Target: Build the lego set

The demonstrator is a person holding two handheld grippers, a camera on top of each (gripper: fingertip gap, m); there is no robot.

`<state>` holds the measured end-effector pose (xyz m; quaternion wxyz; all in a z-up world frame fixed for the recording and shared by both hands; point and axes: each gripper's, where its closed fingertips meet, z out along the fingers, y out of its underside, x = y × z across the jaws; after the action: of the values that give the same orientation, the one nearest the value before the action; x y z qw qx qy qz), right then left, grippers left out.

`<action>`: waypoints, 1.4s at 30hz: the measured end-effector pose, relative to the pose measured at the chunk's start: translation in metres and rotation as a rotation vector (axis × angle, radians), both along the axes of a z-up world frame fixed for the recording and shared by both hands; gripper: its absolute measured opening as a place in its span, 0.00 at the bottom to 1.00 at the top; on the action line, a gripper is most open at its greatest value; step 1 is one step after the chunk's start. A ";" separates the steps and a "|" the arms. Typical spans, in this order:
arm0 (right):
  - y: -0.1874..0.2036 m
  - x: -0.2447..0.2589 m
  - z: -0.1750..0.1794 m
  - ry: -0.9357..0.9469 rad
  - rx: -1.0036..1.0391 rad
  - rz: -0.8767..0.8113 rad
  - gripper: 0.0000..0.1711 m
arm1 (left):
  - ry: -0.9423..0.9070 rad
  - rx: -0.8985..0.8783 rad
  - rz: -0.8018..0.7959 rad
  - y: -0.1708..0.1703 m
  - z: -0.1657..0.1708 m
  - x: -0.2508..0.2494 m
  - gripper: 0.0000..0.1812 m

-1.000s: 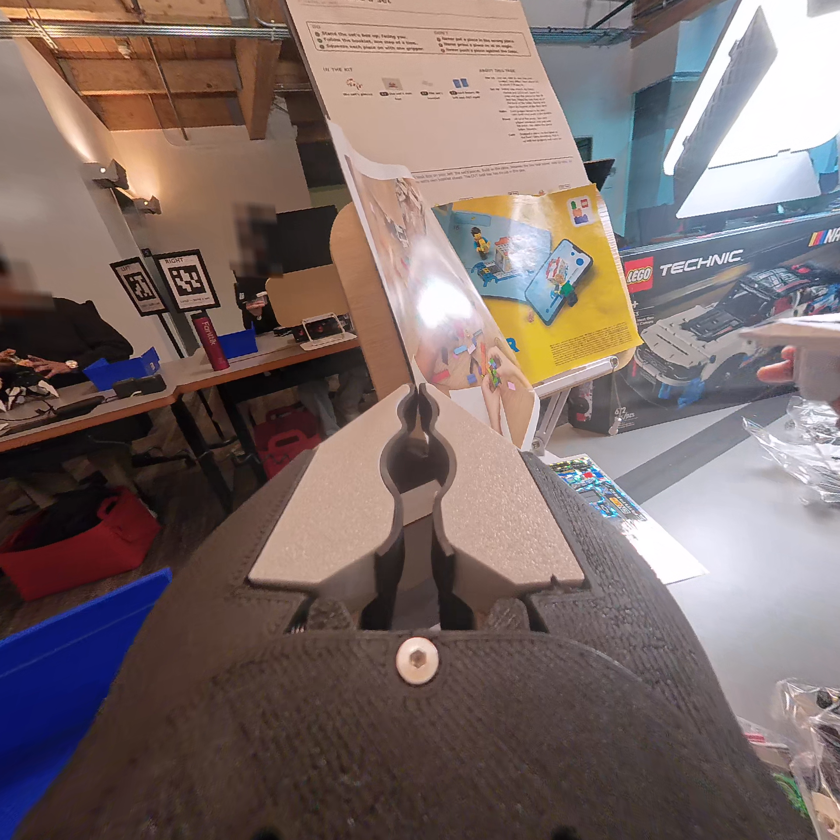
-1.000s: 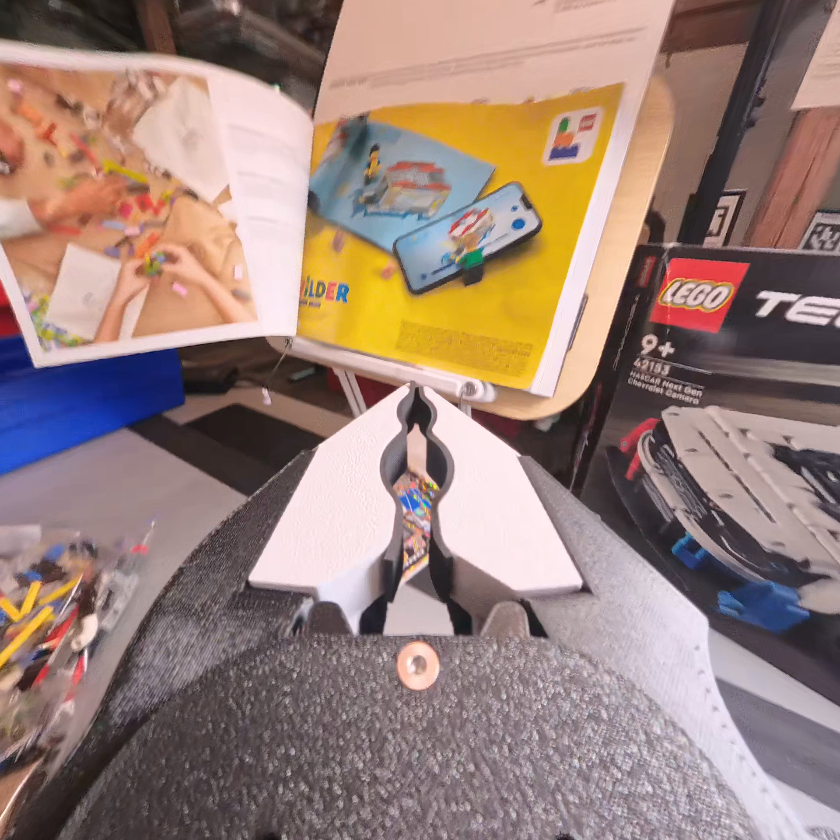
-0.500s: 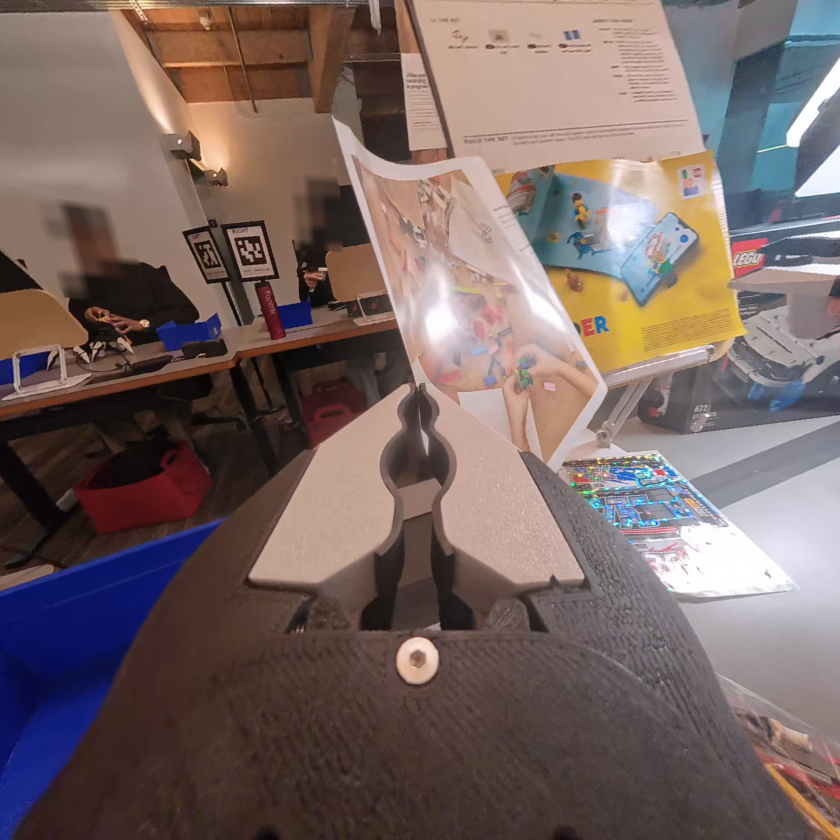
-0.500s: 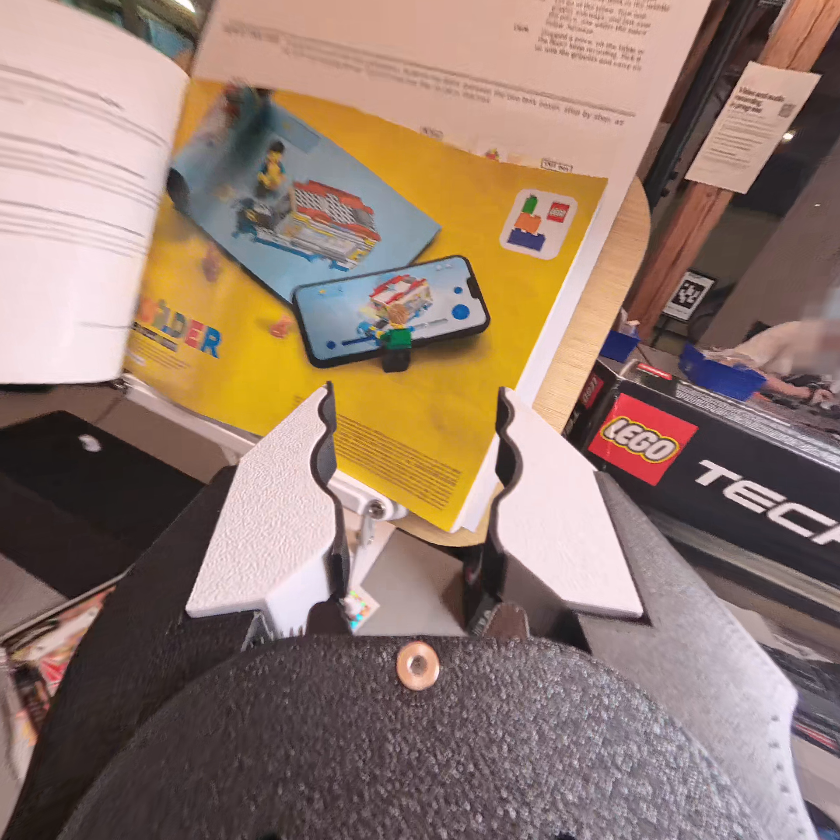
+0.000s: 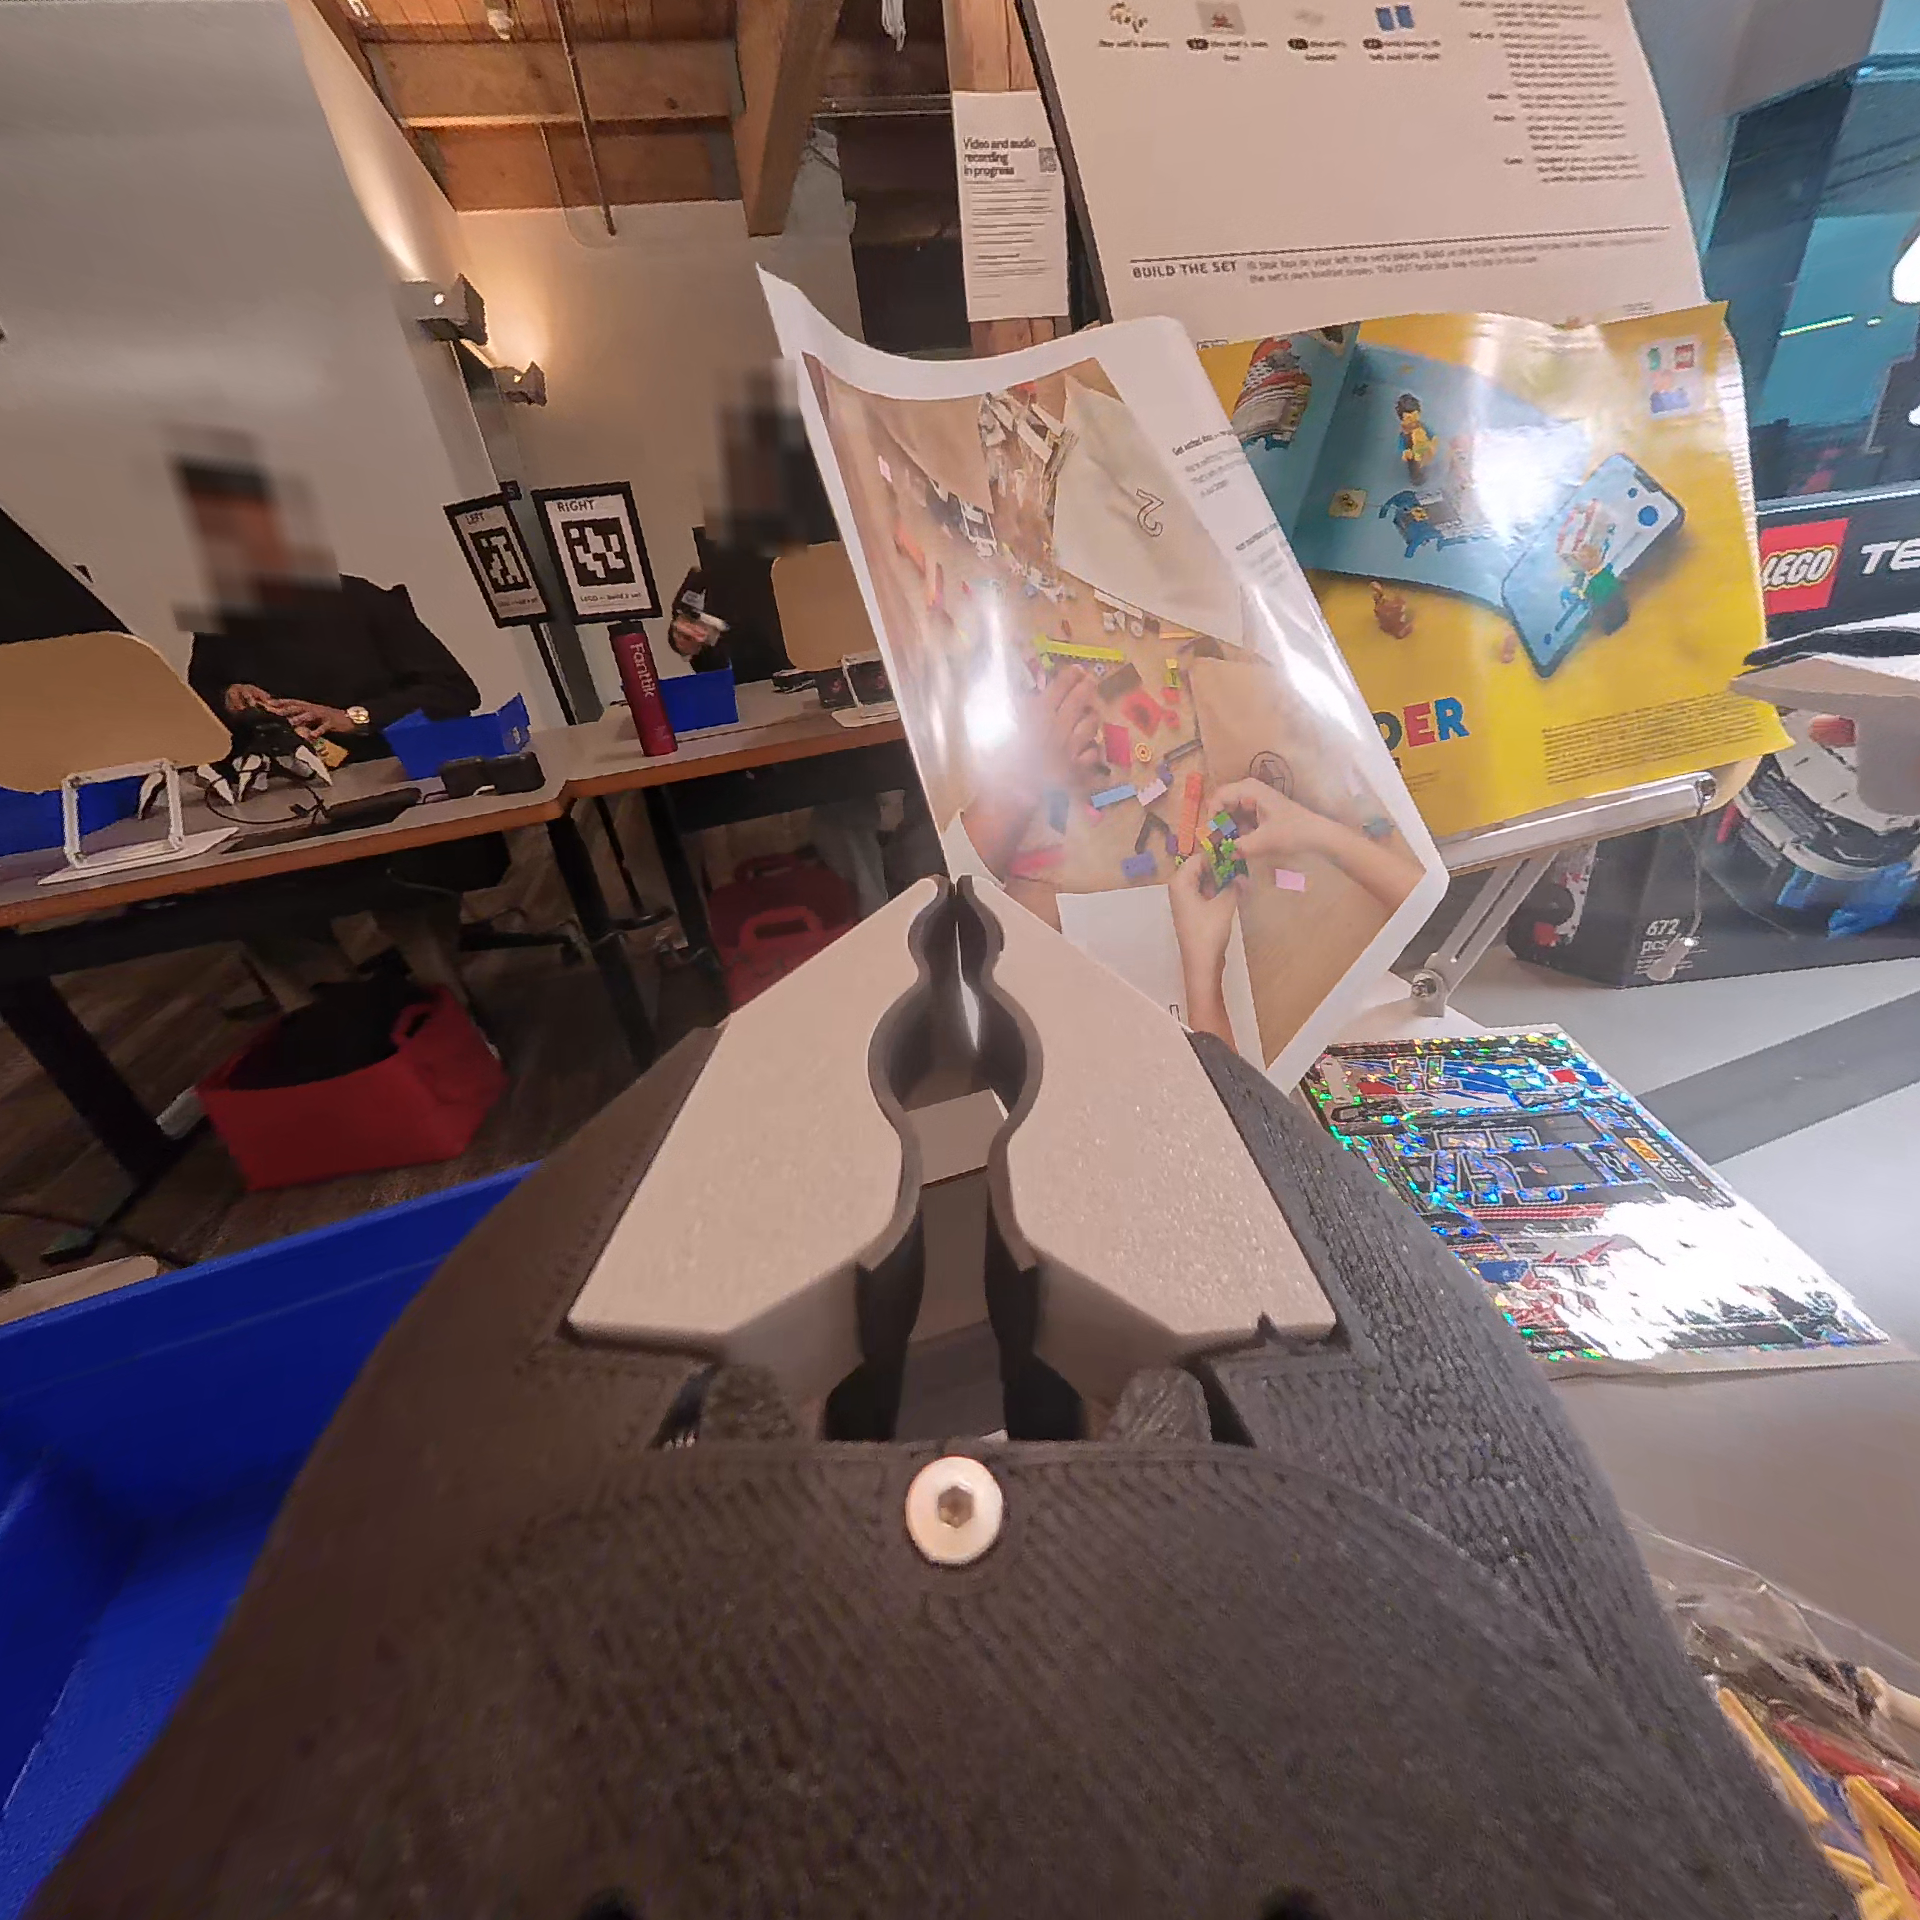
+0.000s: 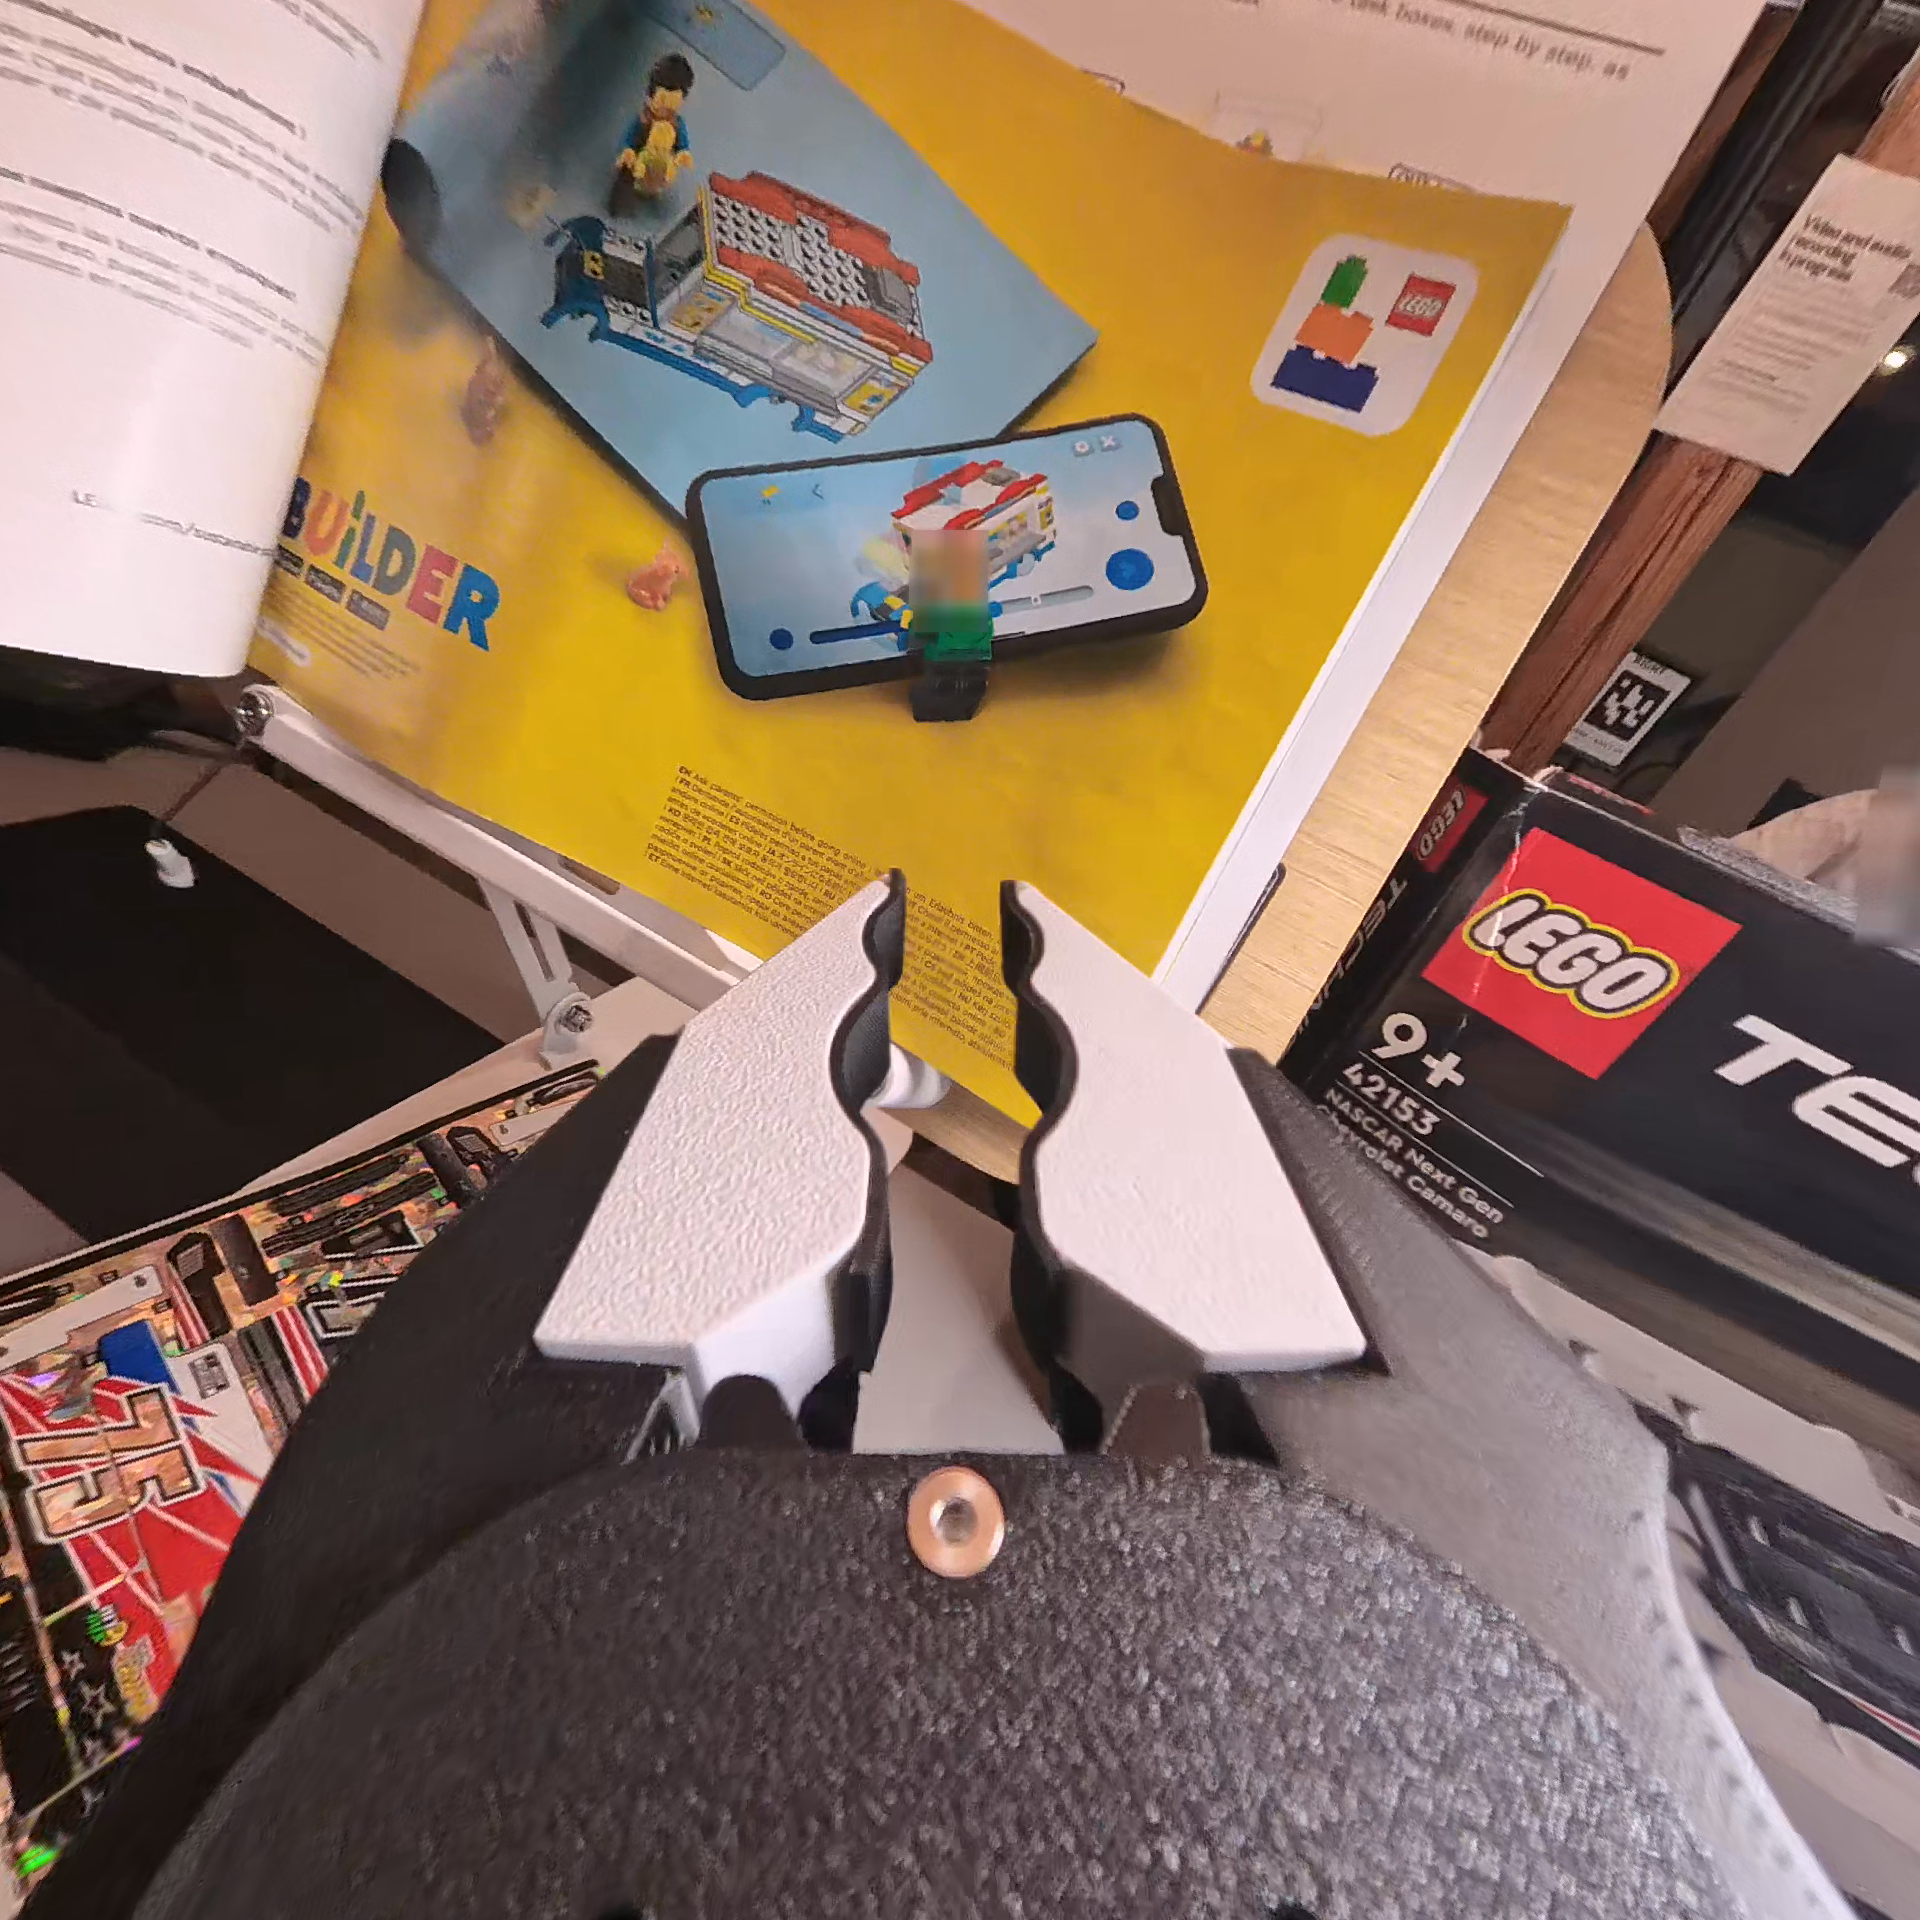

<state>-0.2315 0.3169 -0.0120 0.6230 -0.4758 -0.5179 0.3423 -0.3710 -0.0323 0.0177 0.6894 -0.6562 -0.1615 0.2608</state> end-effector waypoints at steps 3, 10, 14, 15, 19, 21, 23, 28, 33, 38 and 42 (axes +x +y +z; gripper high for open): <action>0.009 0.001 0.010 0.041 0.014 -0.061 0.18 | 0.001 0.006 -0.005 0.002 0.001 0.004 0.00; 0.023 -0.023 0.006 -0.059 0.047 -0.127 0.44 | 0.019 0.005 -0.023 0.011 0.005 0.016 0.00; 0.024 -0.020 0.003 -0.068 0.118 -0.185 0.33 | 0.014 0.009 -0.033 0.013 0.005 0.019 0.00; 0.022 -0.020 0.002 -0.073 0.138 -0.181 0.28 | 0.011 0.009 -0.035 0.014 0.004 0.019 0.00; 0.009 -0.023 -0.007 -0.120 0.207 -0.137 0.08 | 0.011 0.004 -0.038 0.015 0.003 0.020 0.00; 0.007 -0.025 -0.004 -0.121 0.201 -0.113 0.07 | 0.009 0.011 -0.037 0.013 0.005 0.019 0.00; 0.006 -0.028 0.012 -0.086 0.224 -0.093 0.19 | 0.009 0.020 -0.035 0.011 0.007 0.018 0.00; 0.018 -0.045 0.074 -0.052 0.221 -0.062 0.54 | 0.006 0.023 -0.033 0.009 0.007 0.017 0.00; 0.034 -0.064 0.086 -0.174 0.231 -0.047 0.60 | 0.005 0.021 -0.037 0.009 0.008 0.018 0.00; 0.041 -0.059 0.086 -0.157 0.289 -0.088 0.41 | 0.007 0.027 -0.044 0.009 0.010 0.020 0.00; 0.038 -0.056 0.081 -0.156 0.301 -0.077 0.23 | 0.015 0.025 -0.046 0.010 0.011 0.022 0.00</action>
<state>-0.2880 0.3551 0.0694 0.6579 -0.4218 -0.5913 0.1989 -0.3489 -0.0224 0.0292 0.7047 -0.6491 -0.1443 0.2476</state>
